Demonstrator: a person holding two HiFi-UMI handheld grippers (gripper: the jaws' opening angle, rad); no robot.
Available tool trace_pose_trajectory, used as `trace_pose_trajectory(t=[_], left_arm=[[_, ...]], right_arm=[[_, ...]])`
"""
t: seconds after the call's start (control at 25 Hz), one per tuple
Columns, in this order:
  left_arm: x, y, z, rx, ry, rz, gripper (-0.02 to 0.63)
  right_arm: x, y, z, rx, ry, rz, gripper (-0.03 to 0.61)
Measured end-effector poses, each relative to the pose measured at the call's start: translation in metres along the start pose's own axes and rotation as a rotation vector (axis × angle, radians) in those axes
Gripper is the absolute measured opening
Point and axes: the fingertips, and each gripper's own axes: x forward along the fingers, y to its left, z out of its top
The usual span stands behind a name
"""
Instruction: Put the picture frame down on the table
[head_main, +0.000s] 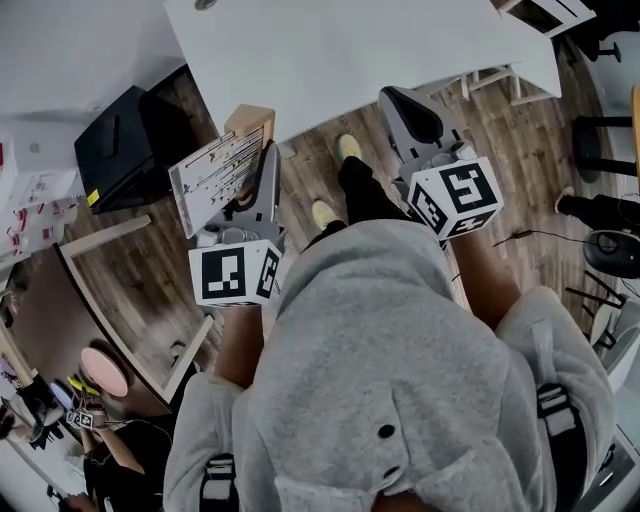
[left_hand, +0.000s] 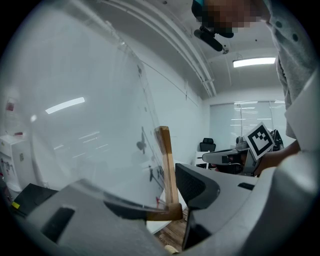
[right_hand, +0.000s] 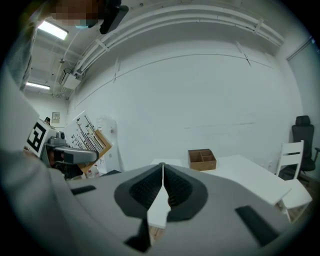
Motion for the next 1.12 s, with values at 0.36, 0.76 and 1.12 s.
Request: trace_pose_trajectory(t=[0.36, 0.76, 1.12], left_arm=[[0.045, 0.002, 0.003, 0.010, 0.024, -0.001, 0.195], [0.107, 0.007, 0.008, 0.009, 0.045, 0.012, 0.196], [0.156, 0.012, 0.010, 0.007, 0.074, 0.044, 0.196]], right_arm=[[0.029, -0.041, 0.006, 0.015, 0.003, -0.003, 0.029], [0.067, -0.092, 0.013, 0.031, 0.016, 0.007, 0.029], [0.103, -0.134, 0.019, 0.039, 0.028, 0.039, 0.029]])
